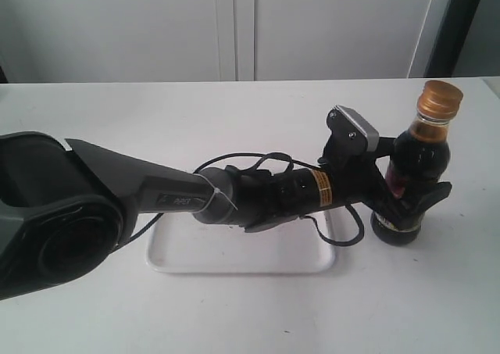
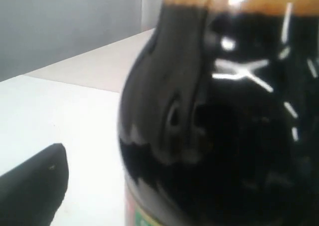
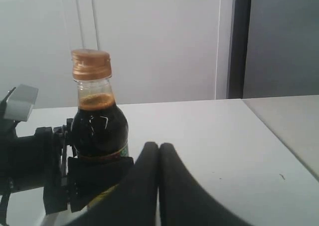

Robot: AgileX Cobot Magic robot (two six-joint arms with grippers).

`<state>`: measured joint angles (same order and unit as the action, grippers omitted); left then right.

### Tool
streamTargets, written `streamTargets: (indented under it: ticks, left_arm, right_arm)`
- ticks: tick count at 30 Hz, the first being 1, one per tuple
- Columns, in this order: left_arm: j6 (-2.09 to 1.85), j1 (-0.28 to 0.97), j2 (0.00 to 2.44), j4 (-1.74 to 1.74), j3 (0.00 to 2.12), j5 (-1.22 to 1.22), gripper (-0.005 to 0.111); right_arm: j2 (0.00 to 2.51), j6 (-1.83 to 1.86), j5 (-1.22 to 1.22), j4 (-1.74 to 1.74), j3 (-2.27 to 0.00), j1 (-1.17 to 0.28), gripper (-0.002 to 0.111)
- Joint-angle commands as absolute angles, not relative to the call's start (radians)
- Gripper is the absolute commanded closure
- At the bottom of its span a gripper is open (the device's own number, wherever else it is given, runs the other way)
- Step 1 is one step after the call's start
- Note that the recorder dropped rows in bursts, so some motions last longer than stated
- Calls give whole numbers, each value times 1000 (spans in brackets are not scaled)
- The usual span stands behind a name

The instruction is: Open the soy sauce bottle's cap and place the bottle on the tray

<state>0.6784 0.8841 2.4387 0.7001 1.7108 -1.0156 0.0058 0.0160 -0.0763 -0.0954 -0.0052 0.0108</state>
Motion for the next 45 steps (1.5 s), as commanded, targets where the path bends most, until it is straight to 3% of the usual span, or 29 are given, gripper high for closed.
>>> streamTargets:
  ticks: [1,21,23,26,30,32,45]
  left_arm:
    - [678,901,2436,685,1760,-956,2]
    - [679,912,2512,652,1841,-926,4]
    - [679,912,2512,652,1841,-926,12]
    - [679,912,2512,652,1841,-926,38]
    - [669,912,2512,661,1841,-926,88]
    - [643,912,2512,672,1841,-926,106]
    - [515,947,2512,681,1841,-956,107]
  right_arm:
    - [0,22,-74,-96,0,9,108]
    - [0,19,-82,-90,0,9,108]
    - [0,19,-82,-90,0,9,108]
    - [0,19,-82,-90,0,9,108]
    - [0,20,-73,-90,0,9,108]
    - [0,20,-64,-90,0,9,108]
    - [0,-86,159,-108,-2,9,108]
